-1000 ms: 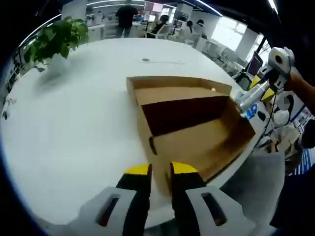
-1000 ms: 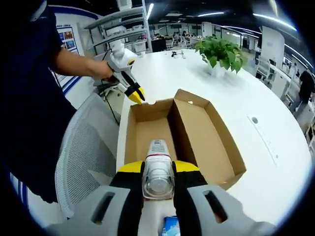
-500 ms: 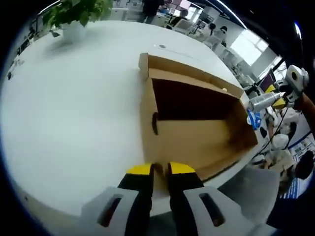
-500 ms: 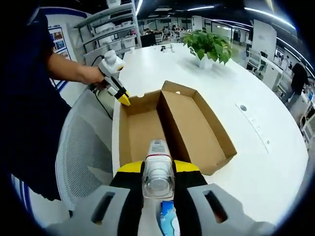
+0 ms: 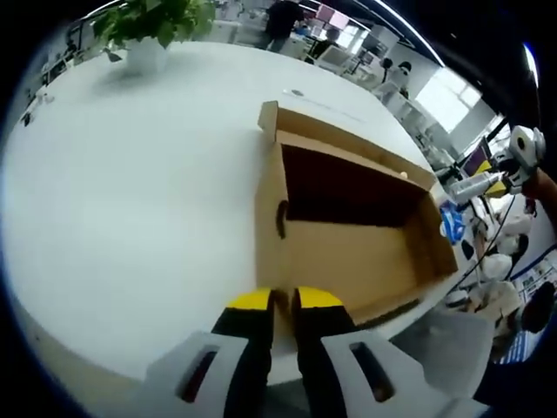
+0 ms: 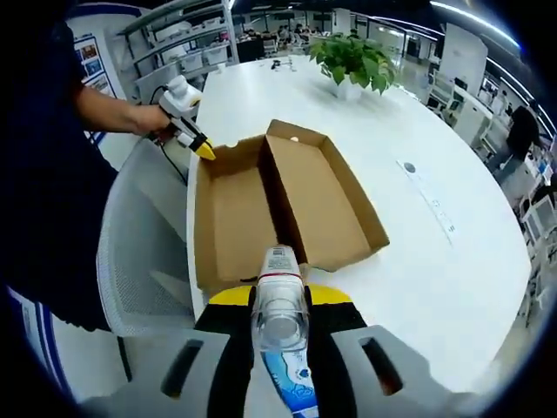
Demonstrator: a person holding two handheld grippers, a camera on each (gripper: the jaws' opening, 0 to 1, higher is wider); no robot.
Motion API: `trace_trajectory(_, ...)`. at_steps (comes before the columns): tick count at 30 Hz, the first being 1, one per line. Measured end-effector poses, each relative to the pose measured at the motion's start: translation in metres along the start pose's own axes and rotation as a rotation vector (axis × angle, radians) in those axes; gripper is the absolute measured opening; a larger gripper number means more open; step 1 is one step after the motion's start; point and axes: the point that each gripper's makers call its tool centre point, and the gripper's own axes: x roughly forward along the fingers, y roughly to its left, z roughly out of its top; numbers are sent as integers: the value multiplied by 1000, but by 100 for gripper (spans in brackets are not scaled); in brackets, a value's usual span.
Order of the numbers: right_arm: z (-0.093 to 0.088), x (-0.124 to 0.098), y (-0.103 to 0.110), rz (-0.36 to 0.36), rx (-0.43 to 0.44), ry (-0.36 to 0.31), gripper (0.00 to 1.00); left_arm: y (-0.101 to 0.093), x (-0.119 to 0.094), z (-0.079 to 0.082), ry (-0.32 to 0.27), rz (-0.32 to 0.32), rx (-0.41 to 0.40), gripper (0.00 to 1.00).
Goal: Operate the shoe box by opening the lid, removing the specified soft item, and placing it in the target area until the item is outside and the box remains undamaged.
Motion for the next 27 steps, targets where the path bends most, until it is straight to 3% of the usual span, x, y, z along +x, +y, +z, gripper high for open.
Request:
trace_trajectory(7, -32, -12, -32, -56, 1, 117, 19, 0, -1, -1, -21, 10, -5, 4)
trace_trajectory(11, -53, -15, -51, -87, -45, 236, 19, -1, -3, -4, -39, 19, -46, 4)
trace_trajectory(21, -84, -4, -78, -123, -132, 394, 19, 0, -5, -8, -78, 41, -118, 4)
trace_trajectory(27, -90, 6, -90, -123, -182, 450, 19, 2, -9, -12, -90, 50, -151, 4)
